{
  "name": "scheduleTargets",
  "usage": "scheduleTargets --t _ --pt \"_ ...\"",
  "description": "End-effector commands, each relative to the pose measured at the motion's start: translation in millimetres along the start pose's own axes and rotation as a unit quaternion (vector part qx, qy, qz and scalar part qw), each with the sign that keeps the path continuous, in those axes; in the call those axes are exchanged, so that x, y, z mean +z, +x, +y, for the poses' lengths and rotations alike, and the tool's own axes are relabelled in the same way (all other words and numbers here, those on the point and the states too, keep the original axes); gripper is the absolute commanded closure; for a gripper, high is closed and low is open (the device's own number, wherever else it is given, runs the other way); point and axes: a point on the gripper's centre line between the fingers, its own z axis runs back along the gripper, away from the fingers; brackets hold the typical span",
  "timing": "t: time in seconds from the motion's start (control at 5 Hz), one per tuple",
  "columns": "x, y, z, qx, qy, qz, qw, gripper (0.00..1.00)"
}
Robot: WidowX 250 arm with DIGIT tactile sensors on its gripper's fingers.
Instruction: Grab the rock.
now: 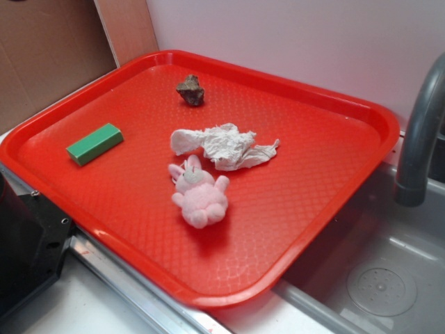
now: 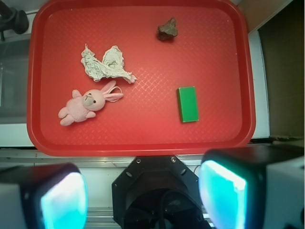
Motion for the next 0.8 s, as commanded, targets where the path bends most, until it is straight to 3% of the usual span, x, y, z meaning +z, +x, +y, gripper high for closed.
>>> scheduleTargets --t 0.0,0.4,0.6 --pt "0 0 0 0.000 0.000 0.000 1.000 0.00" --pt "-6 13 10 0.083 0.006 -0.048 0.995 0.00" --pt "-30 51 20 0.163 0.021 -0.070 0.984 0.00"
